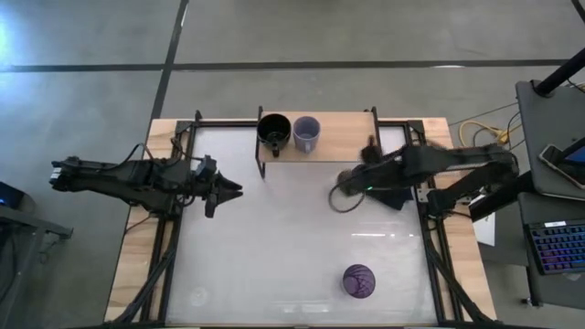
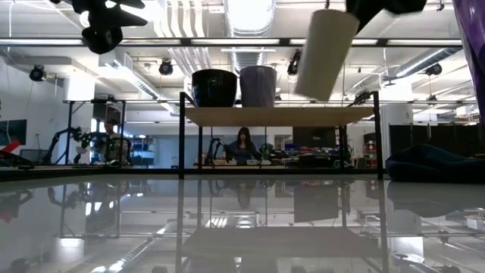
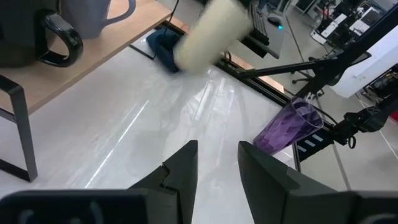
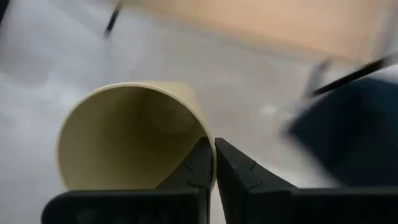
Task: Stack small to large cups/mugs on shelf
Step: Put the yellow cup on the shelf
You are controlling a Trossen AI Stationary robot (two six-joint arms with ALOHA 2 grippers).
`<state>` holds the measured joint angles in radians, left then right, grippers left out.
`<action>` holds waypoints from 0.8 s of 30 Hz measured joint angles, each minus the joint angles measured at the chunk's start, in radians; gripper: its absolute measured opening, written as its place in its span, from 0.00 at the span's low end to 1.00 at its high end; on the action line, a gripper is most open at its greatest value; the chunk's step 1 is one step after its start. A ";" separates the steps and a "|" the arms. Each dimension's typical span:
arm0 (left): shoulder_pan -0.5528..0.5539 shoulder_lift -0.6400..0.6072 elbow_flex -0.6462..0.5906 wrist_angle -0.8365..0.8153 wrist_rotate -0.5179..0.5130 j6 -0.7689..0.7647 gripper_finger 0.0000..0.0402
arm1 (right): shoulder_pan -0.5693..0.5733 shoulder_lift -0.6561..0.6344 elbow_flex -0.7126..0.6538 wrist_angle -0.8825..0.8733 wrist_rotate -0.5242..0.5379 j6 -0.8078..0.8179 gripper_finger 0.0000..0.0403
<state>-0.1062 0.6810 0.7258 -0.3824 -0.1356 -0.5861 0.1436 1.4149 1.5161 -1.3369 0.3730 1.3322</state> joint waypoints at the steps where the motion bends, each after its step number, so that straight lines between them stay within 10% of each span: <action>1: 0.000 0.001 0.000 -0.002 0.000 0.000 0.25 | 0.000 -0.004 0.040 -0.070 0.045 0.006 0.02; 12: 0.000 0.048 0.000 0.018 0.001 -0.011 0.25 | -0.169 0.045 0.313 -0.236 0.169 -0.173 0.02; 24: 0.000 0.106 0.015 0.037 0.001 -0.037 0.25 | -0.485 0.228 0.512 -0.234 -0.143 -0.517 0.02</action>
<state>-0.1062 0.7871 0.7410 -0.3459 -0.1349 -0.6234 -0.3413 1.6432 2.0278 -1.5707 0.2299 0.8150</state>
